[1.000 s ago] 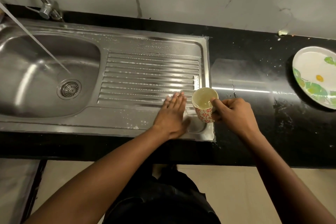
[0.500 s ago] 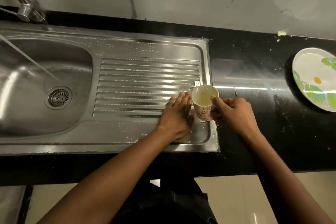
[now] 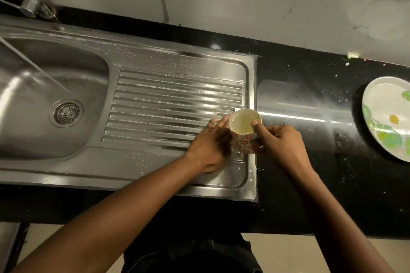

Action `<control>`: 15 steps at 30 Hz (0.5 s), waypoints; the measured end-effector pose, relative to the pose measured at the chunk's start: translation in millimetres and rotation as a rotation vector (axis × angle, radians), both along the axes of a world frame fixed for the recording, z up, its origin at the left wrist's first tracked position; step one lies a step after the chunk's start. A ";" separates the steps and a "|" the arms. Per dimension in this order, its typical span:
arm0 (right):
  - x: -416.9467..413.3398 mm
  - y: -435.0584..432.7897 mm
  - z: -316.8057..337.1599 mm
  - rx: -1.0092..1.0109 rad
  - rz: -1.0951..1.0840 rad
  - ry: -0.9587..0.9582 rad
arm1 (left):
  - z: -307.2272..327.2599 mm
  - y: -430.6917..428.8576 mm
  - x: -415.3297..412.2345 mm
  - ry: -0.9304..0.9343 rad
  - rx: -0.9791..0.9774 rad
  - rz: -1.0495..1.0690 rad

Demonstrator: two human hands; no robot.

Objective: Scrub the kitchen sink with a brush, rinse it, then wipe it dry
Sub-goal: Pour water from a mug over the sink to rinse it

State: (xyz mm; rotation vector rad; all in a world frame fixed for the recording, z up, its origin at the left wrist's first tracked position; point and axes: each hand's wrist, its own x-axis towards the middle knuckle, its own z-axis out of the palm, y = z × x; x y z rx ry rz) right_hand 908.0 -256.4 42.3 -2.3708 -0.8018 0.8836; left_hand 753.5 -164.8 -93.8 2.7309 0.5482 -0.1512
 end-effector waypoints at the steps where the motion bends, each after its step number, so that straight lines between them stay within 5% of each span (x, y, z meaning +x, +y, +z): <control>1: 1.4 2.5 -0.3 0.002 -0.008 0.015 | -0.7 7.9 1.1 0.010 0.008 0.003; 5: 6.2 14.2 -1.8 0.009 -0.016 0.042 | -0.4 35.9 17.3 0.069 -0.025 0.160; 9: 12.6 22.5 -3.9 0.004 -0.005 0.041 | -4.2 42.9 12.8 0.036 -0.021 -0.043; 13: 20.9 34.7 -4.3 -0.008 0.022 -0.001 | 3.1 59.0 23.7 0.060 -0.063 0.189; 15: 25.0 43.3 -4.1 -0.012 0.038 -0.024 | 2.5 51.7 31.5 0.009 -0.063 0.119</control>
